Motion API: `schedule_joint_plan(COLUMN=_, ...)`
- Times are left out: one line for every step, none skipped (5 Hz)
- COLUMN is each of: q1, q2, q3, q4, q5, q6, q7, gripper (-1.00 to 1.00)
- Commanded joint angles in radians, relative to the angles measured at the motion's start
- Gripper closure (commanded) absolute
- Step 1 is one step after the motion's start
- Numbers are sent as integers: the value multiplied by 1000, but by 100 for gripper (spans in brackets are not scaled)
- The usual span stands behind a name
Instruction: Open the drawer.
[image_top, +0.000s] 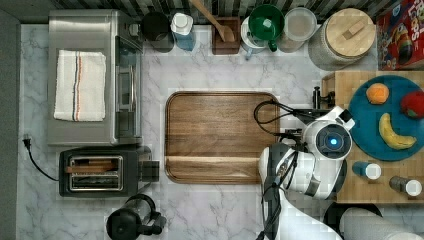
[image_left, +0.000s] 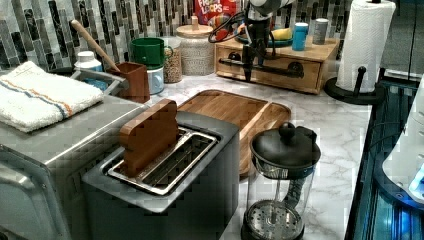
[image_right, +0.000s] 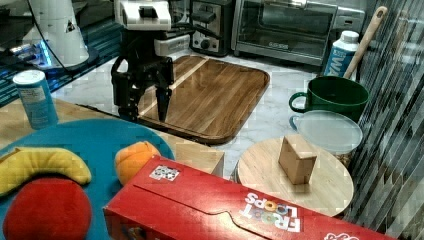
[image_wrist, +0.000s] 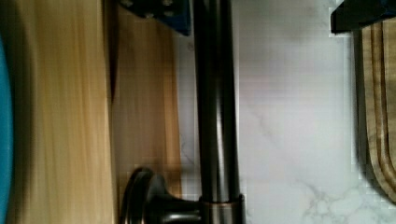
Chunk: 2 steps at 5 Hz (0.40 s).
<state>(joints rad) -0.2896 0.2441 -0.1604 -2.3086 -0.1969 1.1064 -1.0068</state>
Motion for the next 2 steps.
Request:
schedule_joint_plan(q1=74, q2=-7, q3=58, q4=-17, q5=21, q6=70, q7=73, gripper=-100)
schedule_joint_plan(q1=66, q2=12, q3=120, q4=-9, q5=93, q6=38, q7=-8, gripper=-100)
